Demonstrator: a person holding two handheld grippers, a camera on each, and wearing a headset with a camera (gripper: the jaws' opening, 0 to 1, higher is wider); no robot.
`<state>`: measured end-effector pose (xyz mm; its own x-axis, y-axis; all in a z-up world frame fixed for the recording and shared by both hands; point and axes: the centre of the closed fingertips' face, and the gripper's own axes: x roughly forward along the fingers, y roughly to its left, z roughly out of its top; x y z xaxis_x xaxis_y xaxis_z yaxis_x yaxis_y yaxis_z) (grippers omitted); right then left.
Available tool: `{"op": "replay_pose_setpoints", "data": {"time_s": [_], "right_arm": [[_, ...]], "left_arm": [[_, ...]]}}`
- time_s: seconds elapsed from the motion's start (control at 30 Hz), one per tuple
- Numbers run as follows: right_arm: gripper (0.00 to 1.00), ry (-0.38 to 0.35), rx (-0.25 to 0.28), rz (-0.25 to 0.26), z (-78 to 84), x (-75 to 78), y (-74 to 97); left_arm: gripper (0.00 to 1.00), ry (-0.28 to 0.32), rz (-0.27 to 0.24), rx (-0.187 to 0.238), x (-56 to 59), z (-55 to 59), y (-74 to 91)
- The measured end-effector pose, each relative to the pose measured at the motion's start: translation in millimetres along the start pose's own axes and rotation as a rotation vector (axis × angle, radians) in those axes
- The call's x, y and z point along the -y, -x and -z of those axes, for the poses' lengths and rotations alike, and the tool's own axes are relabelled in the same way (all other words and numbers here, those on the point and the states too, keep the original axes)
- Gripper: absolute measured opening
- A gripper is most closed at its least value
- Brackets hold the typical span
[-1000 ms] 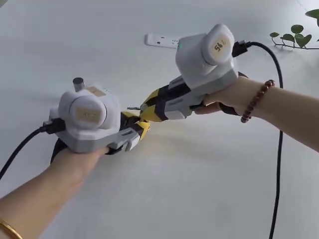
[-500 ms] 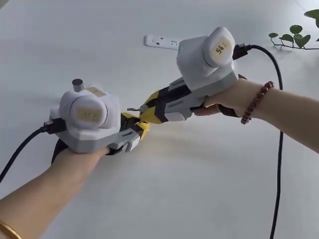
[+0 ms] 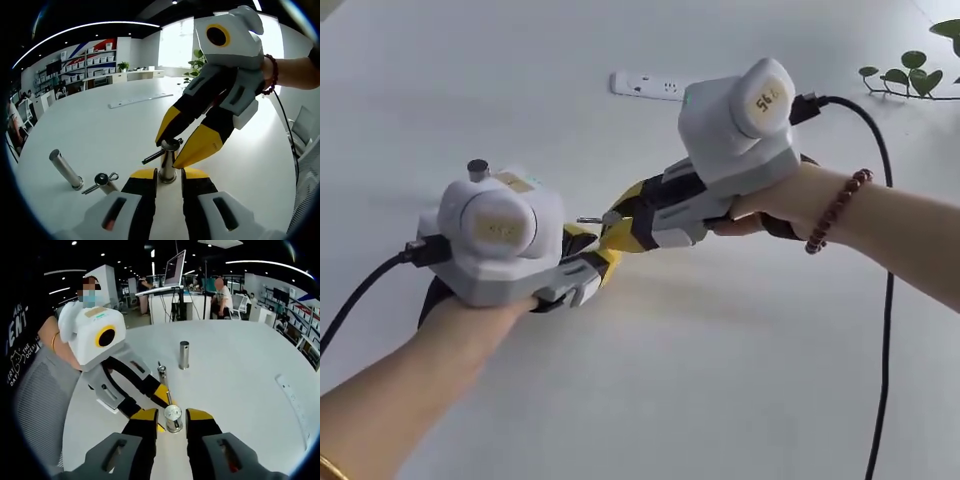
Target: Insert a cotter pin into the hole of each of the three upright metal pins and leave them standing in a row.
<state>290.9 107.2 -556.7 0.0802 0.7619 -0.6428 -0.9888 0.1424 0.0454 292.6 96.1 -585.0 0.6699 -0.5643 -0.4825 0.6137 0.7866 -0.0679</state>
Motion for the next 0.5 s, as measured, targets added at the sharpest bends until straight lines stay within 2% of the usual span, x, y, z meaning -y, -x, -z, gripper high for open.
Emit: {"op": "replay_pose_setpoints", "data": {"time_s": [0.17,0.3,0.4,0.5], "right_arm": [[0.24,-0.095,0.087,-0.001,-19.7,-2.2,6.7],[0.29,-0.082,0.100,0.019,-29.8,-0.2,8.6],[0.29,-0.091,0.122,0.033,-37.5,3.4,6.6],[0.31,-0.093,0.133,0.059,-46.4,7.8,2.3]], "left_arm": [[0.19,0.004,0.003,-0.013,4.8,3.4,5.9],[0.21,0.040,0.014,-0.012,8.2,6.9,13.9],[0.27,0.044,0.011,-0.018,8.7,9.6,18.4],[0.28,0.041,0.013,-0.018,10.7,11.1,27.0]]}}
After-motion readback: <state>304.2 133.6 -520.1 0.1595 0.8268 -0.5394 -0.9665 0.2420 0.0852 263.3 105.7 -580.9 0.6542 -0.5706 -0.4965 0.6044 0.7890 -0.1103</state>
